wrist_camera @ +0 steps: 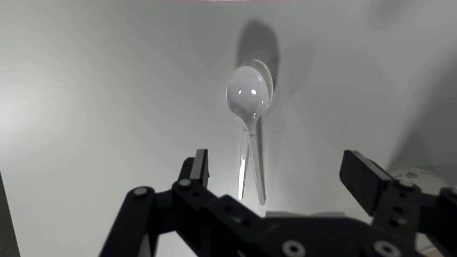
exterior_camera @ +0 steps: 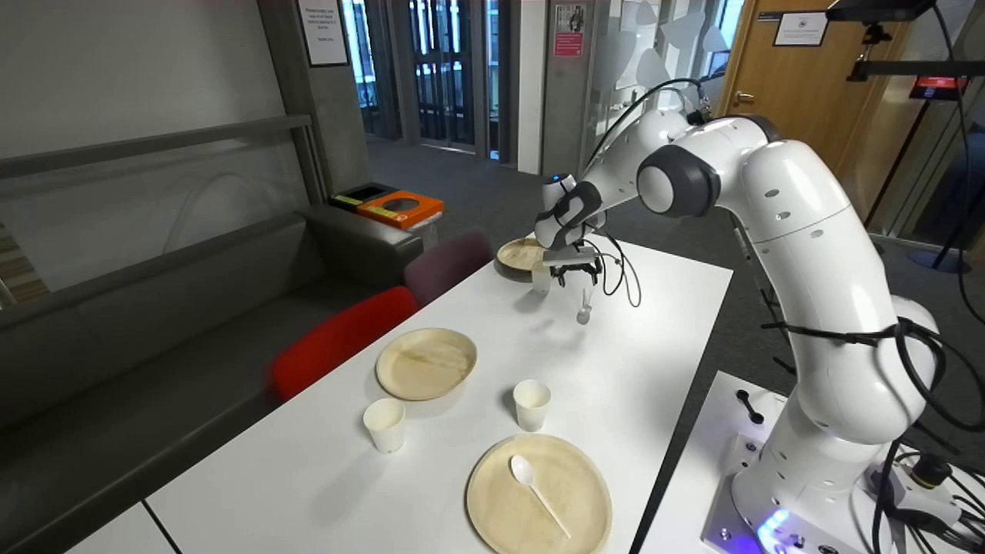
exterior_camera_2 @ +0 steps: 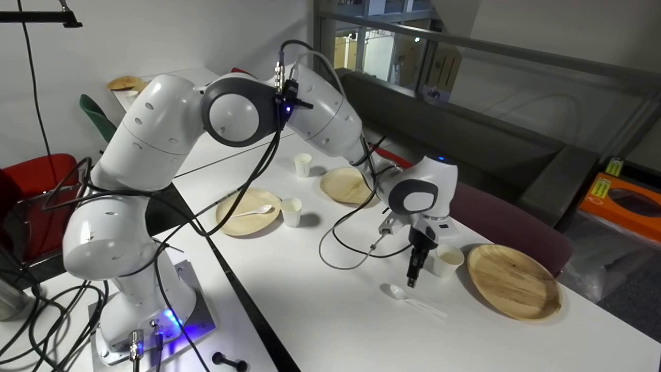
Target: Put one spoon on the left plate
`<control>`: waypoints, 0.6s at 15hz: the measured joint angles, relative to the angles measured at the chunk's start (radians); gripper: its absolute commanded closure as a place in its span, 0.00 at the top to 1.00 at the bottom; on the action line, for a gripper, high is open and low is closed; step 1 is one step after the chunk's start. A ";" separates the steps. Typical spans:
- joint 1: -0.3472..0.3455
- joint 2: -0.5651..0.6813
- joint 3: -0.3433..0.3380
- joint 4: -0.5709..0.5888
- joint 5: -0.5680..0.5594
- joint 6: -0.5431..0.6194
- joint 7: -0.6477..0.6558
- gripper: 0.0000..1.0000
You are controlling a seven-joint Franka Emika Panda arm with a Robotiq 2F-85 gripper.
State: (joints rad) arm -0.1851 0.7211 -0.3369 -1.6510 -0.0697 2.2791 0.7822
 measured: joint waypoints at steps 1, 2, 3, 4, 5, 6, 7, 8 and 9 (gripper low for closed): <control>-0.006 0.013 -0.002 0.014 0.000 -0.001 -0.006 1.00; -0.013 0.026 -0.005 0.030 0.000 -0.001 -0.011 1.00; -0.019 0.041 -0.007 0.043 0.000 -0.001 -0.013 1.00; -0.026 0.055 -0.007 0.056 0.000 -0.001 -0.017 1.00; -0.032 0.067 -0.007 0.065 0.000 0.001 -0.023 1.00; -0.038 0.077 -0.007 0.070 0.001 0.005 -0.035 1.00; -0.043 0.085 -0.007 0.071 0.003 0.013 -0.051 1.00; -0.047 0.091 -0.007 0.071 0.004 0.022 -0.066 1.00; -0.051 0.096 -0.007 0.071 0.004 0.035 -0.079 1.00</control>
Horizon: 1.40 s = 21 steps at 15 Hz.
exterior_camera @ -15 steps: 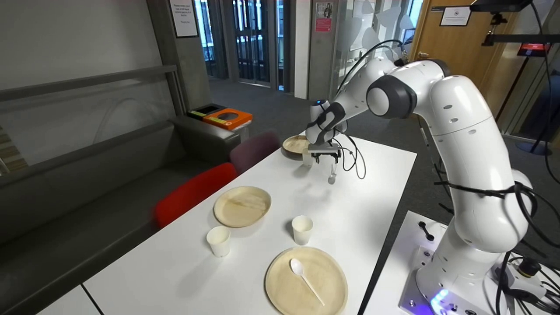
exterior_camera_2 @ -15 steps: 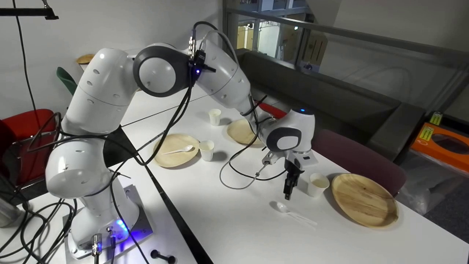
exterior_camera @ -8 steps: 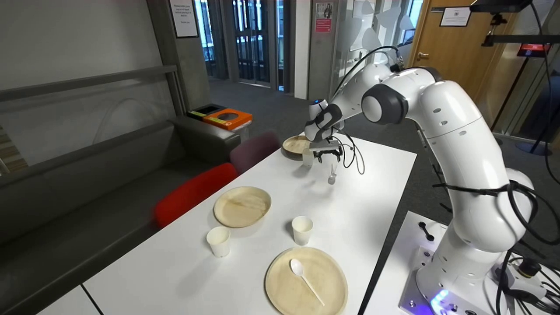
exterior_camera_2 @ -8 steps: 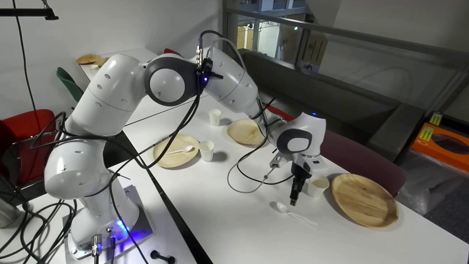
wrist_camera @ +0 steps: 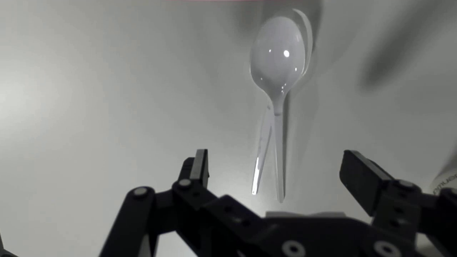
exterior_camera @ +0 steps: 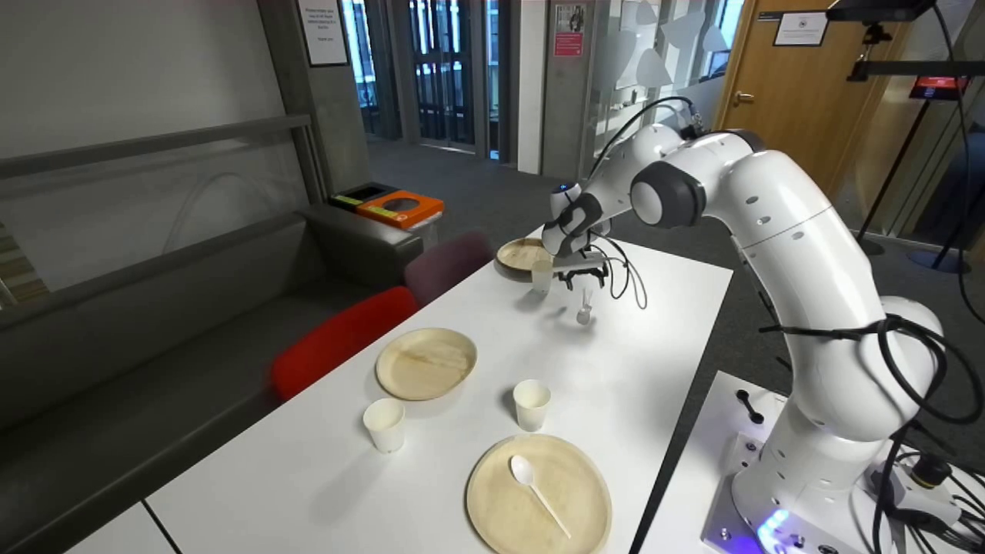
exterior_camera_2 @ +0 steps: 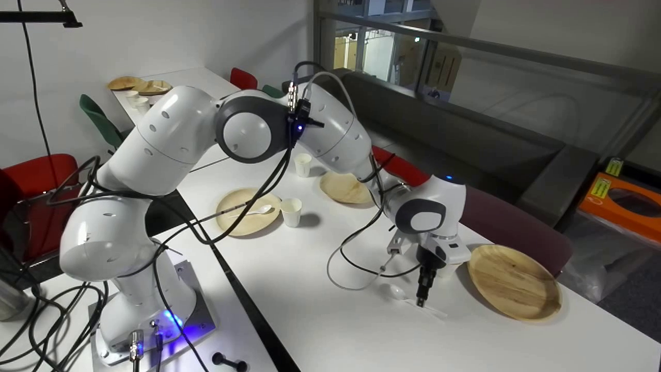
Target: Put one spoon on the left plate
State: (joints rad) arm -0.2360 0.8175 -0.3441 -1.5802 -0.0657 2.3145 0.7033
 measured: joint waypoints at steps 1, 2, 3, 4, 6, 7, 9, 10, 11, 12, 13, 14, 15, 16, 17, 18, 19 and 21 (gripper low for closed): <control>-0.003 0.005 0.000 0.000 0.001 0.012 -0.012 1.00; -0.004 0.009 0.000 0.000 0.002 0.022 -0.020 1.00; -0.005 0.012 0.000 0.000 0.004 0.027 -0.029 1.00; -0.006 0.013 0.000 -0.001 0.008 0.029 -0.037 1.00; -0.007 0.014 0.000 -0.001 0.021 0.029 -0.052 1.00; -0.008 0.014 0.001 -0.001 0.031 0.029 -0.058 1.00; -0.017 0.014 0.009 -0.003 0.062 0.028 -0.076 1.00; -0.023 0.014 0.016 -0.003 0.082 0.027 -0.090 1.00; -0.030 0.015 0.024 -0.004 0.102 0.027 -0.105 1.00; -0.036 0.016 0.029 -0.004 0.120 0.027 -0.119 1.00; -0.043 0.017 0.035 -0.004 0.135 0.027 -0.133 1.00; -0.048 0.018 0.038 -0.004 0.148 0.027 -0.143 1.00; -0.052 0.020 0.040 -0.004 0.161 0.027 -0.153 1.00; -0.055 0.022 0.040 -0.004 0.172 0.027 -0.162 1.00; -0.058 0.025 0.040 -0.004 0.181 0.027 -0.170 1.00; -0.060 0.027 0.040 -0.004 0.189 0.027 -0.175 1.00; -0.062 0.030 0.040 -0.004 0.196 0.027 -0.178 0.75; -0.065 0.036 0.040 -0.004 0.203 0.027 -0.182 0.66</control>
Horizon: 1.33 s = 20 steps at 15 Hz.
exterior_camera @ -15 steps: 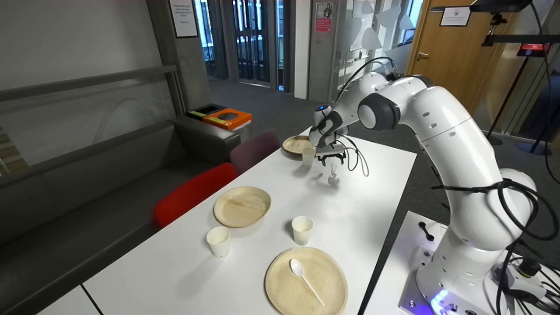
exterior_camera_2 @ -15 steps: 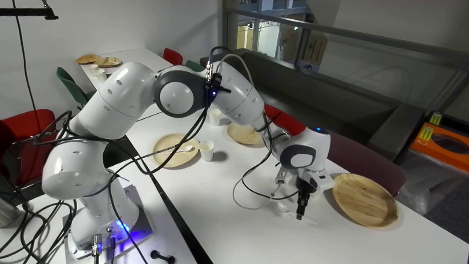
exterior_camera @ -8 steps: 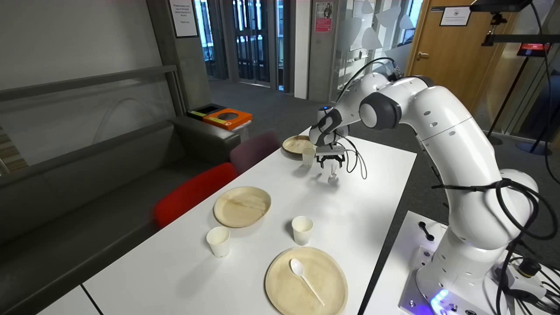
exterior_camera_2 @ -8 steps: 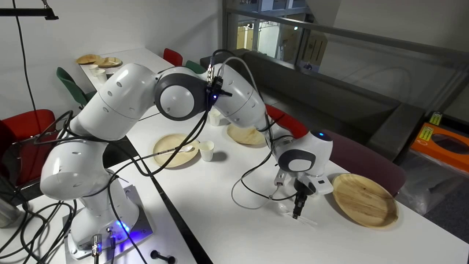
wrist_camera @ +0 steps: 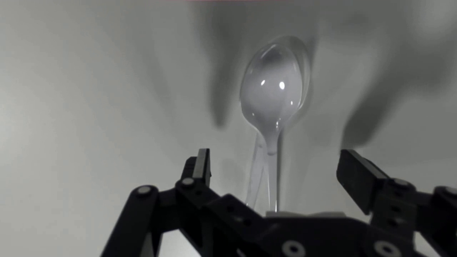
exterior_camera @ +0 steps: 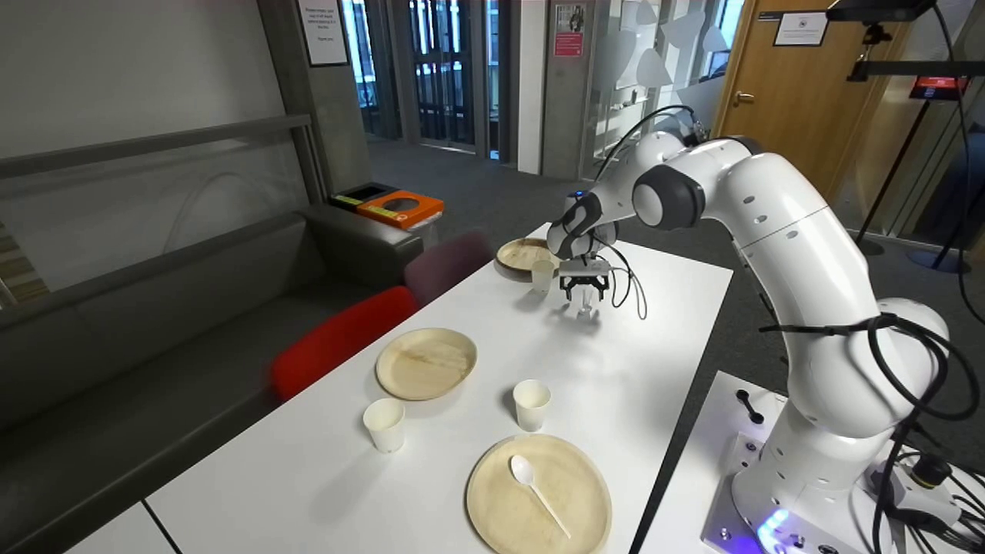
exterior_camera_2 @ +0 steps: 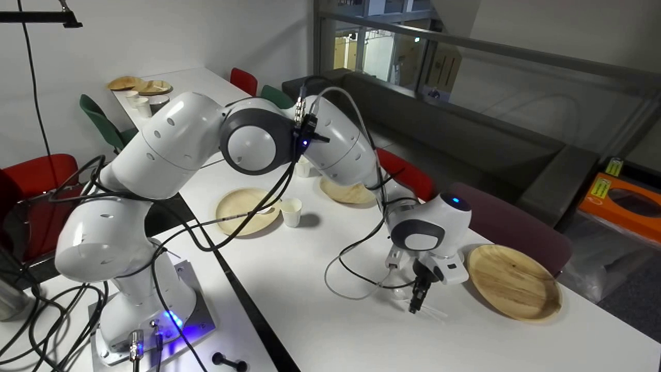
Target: Put one spoon on the left plate
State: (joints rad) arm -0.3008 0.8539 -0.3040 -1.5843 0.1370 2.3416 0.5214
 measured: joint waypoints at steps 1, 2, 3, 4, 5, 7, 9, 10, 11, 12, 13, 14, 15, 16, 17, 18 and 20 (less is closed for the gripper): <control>-0.001 0.002 0.000 0.000 0.002 0.000 -0.001 0.60; -0.002 0.003 0.000 0.000 0.003 0.000 -0.001 0.51; -0.002 0.003 0.000 0.000 0.004 0.000 -0.001 0.45; -0.002 0.003 0.000 0.000 0.004 0.000 -0.001 0.38; -0.002 0.003 0.000 0.002 0.005 0.000 -0.001 0.27; -0.002 0.003 0.000 0.005 0.006 0.000 -0.001 0.13; -0.002 0.003 0.000 0.005 0.006 0.000 -0.001 0.01; -0.002 0.003 0.000 0.006 0.006 0.000 -0.001 0.00; -0.002 0.003 0.000 0.006 0.006 0.000 -0.001 0.00; -0.002 0.003 0.000 0.006 0.006 0.000 -0.001 0.02; -0.002 0.003 0.000 0.007 0.006 0.000 -0.001 0.04; -0.002 0.003 0.000 0.008 0.006 0.000 -0.001 0.11; -0.002 0.003 0.000 0.008 0.006 0.000 -0.001 0.26; -0.002 0.003 0.000 0.009 0.006 0.000 -0.001 0.28; -0.002 0.003 0.001 0.009 0.006 0.000 -0.001 0.32; -0.002 0.003 0.001 0.009 0.006 0.000 -0.001 0.36; -0.002 0.003 0.001 0.009 0.006 0.000 -0.001 0.40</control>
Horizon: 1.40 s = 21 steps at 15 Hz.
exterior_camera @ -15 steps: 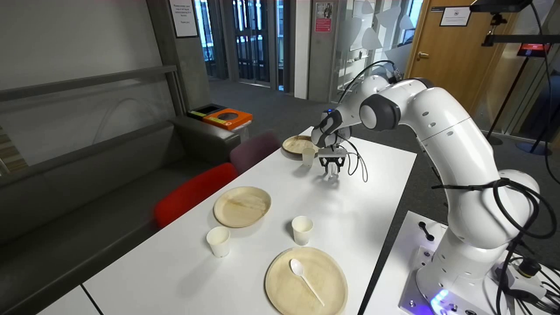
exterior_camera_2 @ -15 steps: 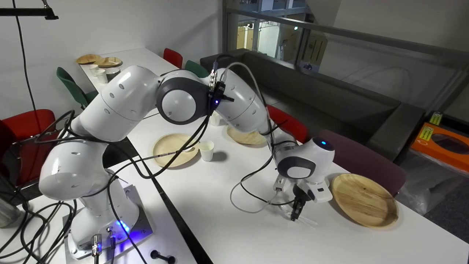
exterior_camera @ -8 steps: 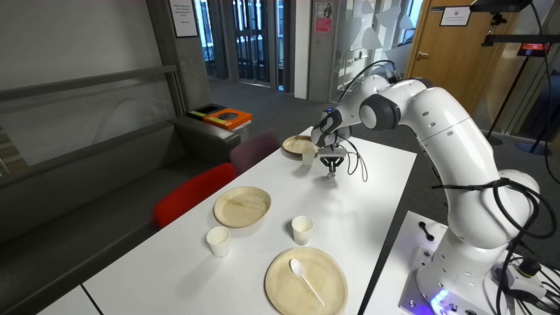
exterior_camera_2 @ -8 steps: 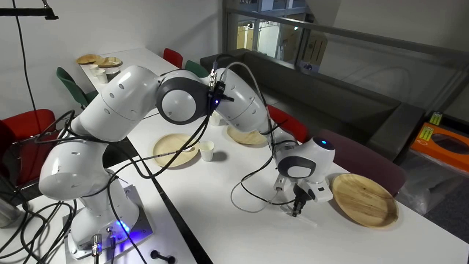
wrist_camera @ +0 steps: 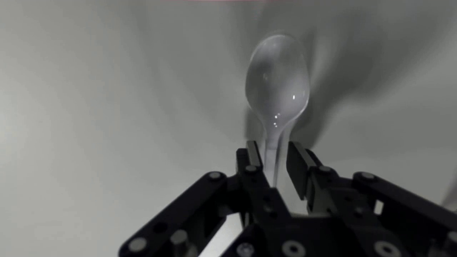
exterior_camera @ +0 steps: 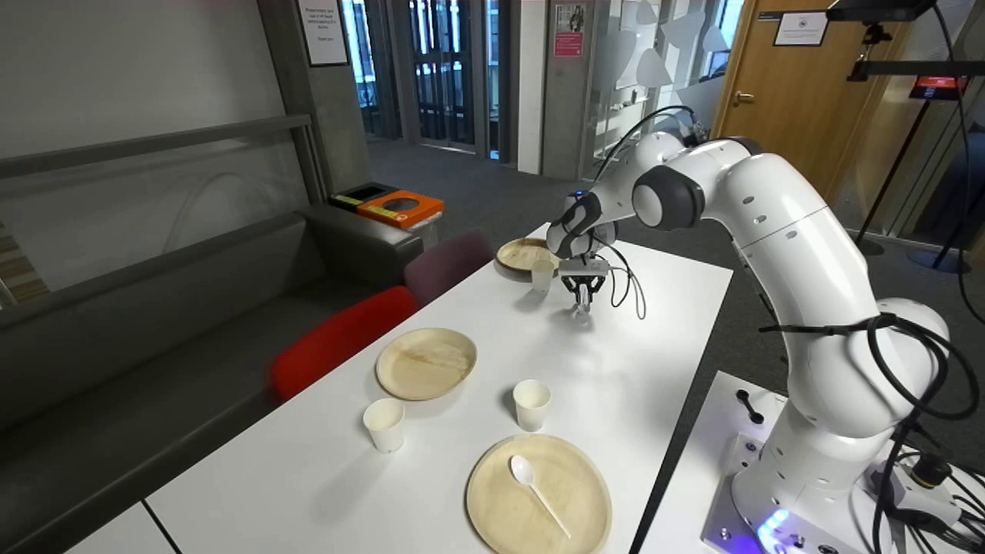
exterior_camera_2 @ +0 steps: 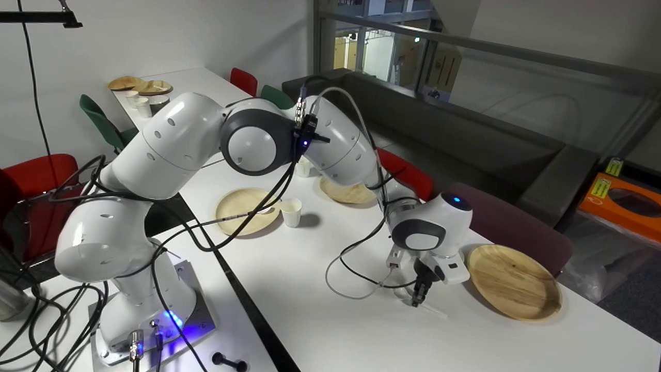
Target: Put one spoon on the left plate
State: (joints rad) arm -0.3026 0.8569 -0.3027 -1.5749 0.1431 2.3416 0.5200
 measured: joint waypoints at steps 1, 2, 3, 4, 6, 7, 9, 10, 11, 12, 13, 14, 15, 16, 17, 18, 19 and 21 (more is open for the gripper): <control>0.000 0.000 0.000 0.000 0.000 0.000 0.000 0.36; 0.000 0.000 0.000 0.001 0.000 0.000 0.000 0.35; 0.001 0.000 0.001 0.001 0.000 0.000 0.000 0.35; 0.001 0.000 0.001 0.001 0.000 0.000 0.000 0.34; 0.002 -0.001 0.001 0.002 0.000 0.000 0.000 0.33; 0.002 -0.001 0.001 0.002 0.000 0.000 0.000 0.32; 0.003 -0.003 0.001 0.002 0.000 0.000 0.000 0.30; 0.003 -0.003 0.001 0.003 0.000 0.000 0.000 0.22; 0.003 -0.003 0.002 0.003 0.000 0.000 0.000 0.18; 0.003 -0.003 0.002 0.003 0.000 0.000 -0.001 0.08; 0.003 -0.003 0.002 0.003 0.000 0.000 -0.001 0.04; 0.003 -0.003 0.003 0.003 0.000 0.000 -0.001 0.00; 0.003 -0.003 0.003 0.003 0.000 0.000 -0.001 0.01; 0.004 -0.004 0.003 0.004 0.000 0.000 -0.001 0.03; 0.004 -0.004 0.003 0.004 0.000 0.000 -0.001 0.02; 0.004 -0.004 0.004 0.004 0.000 0.000 -0.001 0.02; 0.004 -0.004 0.004 0.004 0.000 0.000 -0.001 0.02; 0.004 -0.004 0.004 0.005 0.000 0.000 -0.001 0.02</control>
State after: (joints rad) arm -0.2988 0.8530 -0.2991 -1.5704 0.1431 2.3416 0.5194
